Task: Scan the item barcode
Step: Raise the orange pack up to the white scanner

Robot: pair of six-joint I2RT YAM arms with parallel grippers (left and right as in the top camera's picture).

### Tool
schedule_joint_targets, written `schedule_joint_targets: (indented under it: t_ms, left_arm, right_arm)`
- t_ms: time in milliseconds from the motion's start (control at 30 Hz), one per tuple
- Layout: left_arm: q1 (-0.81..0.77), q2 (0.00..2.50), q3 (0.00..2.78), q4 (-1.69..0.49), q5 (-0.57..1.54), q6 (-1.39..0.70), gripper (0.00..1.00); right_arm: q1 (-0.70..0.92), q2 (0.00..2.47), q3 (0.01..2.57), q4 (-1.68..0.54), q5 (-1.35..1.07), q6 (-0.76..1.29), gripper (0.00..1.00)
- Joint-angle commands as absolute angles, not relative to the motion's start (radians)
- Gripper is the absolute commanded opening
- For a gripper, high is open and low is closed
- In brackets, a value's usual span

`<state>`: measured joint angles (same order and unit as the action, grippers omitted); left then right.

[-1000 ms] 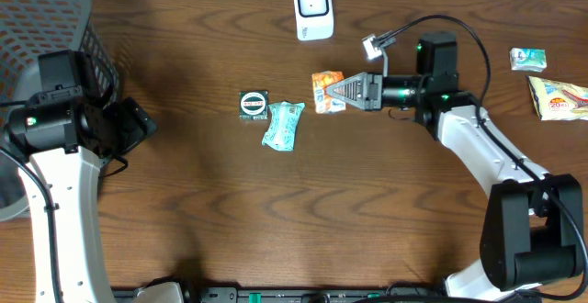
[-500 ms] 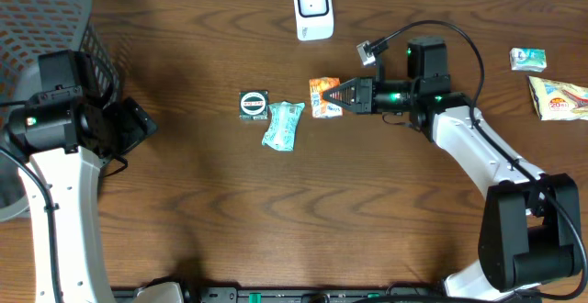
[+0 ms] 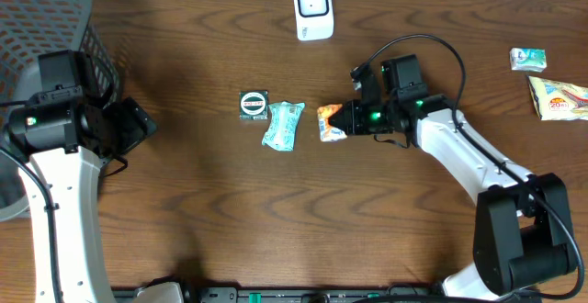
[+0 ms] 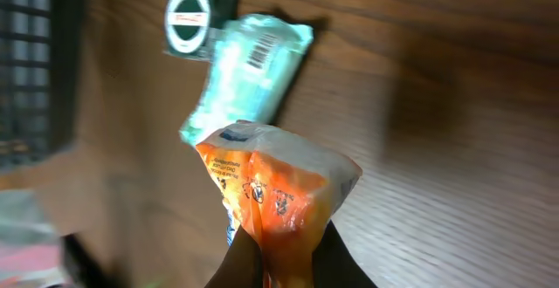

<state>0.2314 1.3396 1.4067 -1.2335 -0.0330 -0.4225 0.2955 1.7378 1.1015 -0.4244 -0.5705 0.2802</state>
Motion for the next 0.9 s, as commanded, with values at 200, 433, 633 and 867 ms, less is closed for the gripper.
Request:
schedule_joint_targets:
  t_ms: [200, 433, 633, 867]
  left_arm:
    - [0.234, 1.335, 1.404, -1.238, -0.049, -0.428, 0.98]
    - [0.234, 1.335, 1.404, -1.238, -0.049, -0.428, 0.98]
    - [0.234, 1.335, 1.404, -1.238, -0.049, -0.428, 0.98]
    - [0.234, 1.335, 1.404, -1.238, -0.049, -0.428, 0.98]
  right_arm:
    - [0.347, 1.720, 1.242, -0.557, -0.361, 0.166, 0.01]
    - [0.361, 1.753, 1.439, -0.686, -0.216, 0.113, 0.01]
    - [0.380, 1.866, 1.599, -0.754, 0.004, 0.004, 0.01]
    - [0.439, 2.058, 1.904, -0.790, 0.343, -0.182, 0.01]
